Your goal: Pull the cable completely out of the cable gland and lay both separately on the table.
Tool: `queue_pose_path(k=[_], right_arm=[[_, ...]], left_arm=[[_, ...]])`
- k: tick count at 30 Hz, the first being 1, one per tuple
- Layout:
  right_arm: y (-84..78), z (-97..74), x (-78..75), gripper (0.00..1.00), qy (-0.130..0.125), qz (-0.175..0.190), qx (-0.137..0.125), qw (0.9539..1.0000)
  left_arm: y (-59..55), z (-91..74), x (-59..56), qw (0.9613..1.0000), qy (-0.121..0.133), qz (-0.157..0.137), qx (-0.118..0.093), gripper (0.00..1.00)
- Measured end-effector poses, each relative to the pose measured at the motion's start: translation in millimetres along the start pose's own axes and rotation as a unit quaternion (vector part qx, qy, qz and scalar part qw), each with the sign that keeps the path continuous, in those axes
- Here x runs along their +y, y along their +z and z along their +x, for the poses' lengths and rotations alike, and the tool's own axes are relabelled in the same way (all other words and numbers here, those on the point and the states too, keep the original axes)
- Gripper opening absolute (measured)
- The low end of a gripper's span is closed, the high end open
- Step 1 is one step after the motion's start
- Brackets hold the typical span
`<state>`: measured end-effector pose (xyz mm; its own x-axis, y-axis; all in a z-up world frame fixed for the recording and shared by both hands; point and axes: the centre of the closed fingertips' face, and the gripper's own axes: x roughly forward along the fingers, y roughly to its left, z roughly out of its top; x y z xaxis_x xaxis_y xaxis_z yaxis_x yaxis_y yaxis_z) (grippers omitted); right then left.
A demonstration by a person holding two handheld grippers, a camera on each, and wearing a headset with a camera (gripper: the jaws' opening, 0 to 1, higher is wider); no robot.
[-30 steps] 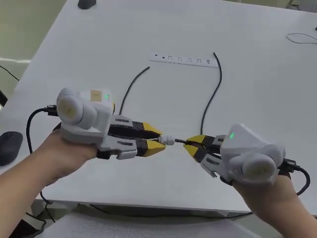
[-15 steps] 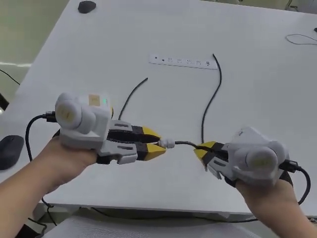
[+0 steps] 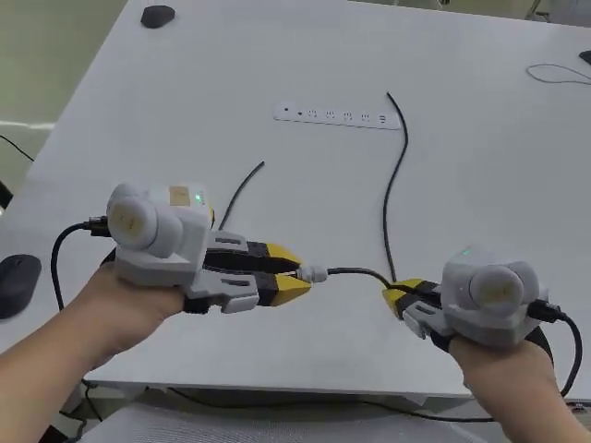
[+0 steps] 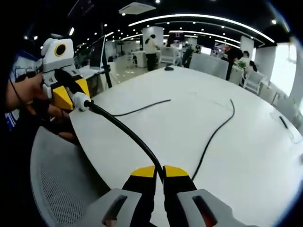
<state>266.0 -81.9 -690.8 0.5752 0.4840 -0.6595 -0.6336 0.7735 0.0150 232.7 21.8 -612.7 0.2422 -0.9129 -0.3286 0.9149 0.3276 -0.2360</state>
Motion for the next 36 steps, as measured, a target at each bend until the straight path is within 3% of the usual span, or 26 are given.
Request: queue_pose_path(k=[4, 9, 12, 14, 16, 19, 22, 25, 28, 32, 34, 36], right_arm=[[2.7, -2.8, 5.2, 0.01, 0.018, 0.020, -0.012, 0.9996], [5.2, -8.9, 9.7, 0.02, 0.028, -0.006, -0.009, 0.9996], [12.4, -13.1, 12.3, 0.09, 0.032, -0.009, -0.018, 0.9993], [18.7, -15.7, 18.4, 0.12, 0.038, -0.019, -0.018, 0.9989], [27.8, -18.0, 31.7, 0.15, 0.053, -0.055, -0.018, 0.9969], [46.9, -18.2, 48.6, 0.17, 0.044, -0.141, -0.028, 0.9887], [61.8, -15.9, 61.6, 0.16, 0.037, -0.190, -0.035, 0.9804], [69.3, -11.3, 73.1, 0.15, 0.041, -0.219, -0.038, 0.9742], [73.8, -7.7, 80.9, 0.10, 0.043, -0.231, -0.043, 0.9710], [76.2, -4.8, 86.5, 0.06, 0.047, -0.254, -0.045, 0.9652], [77.4, -4.2, 88.5, 0.03, 0.045, -0.280, -0.047, 0.9578], [76.2, -3.6, 87.9, 0.02, 0.043, -0.284, -0.045, 0.9568]], left_arm=[[1.4, -1.3, 2.2, 1.0000, 0.005, 0.002, -0.001, 0.15], [1.9, -4.5, 5.1, 0.9999, 0.009, -0.005, -0.002, 0.15], [1.5, -5.2, 5.7, 0.9999, 0.010, -0.005, -0.001, 0.15], [0.7, -5.3, 6.3, 0.9999, 0.012, 0.003, 0.002, 0.15], [0.1, -5.3, 6.5, 0.9999, 0.011, -0.001, 0.002, 0.15], [-1.1, -5.3, 6.7, 0.9999, 0.010, -0.004, 0.003, 0.15], [-2.6, -5.0, 7.5, 0.9999, 0.009, -0.003, 0.007, 0.15], [-2.2, -4.9, 8.3, 0.9999, 0.008, 0.000, 0.008, 0.15], [-2.5, -4.6, 9.3, 0.9999, 0.007, -0.003, 0.009, 0.15], [-3.5, -4.4, 9.9, 0.9999, 0.007, -0.002, 0.011, 0.15], [-4.5, -4.4, 10.8, 0.9999, 0.008, 0.000, 0.013, 0.15], [-5.3, -4.5, 11.4, 0.9999, 0.009, 0.001, 0.014, 0.15]])
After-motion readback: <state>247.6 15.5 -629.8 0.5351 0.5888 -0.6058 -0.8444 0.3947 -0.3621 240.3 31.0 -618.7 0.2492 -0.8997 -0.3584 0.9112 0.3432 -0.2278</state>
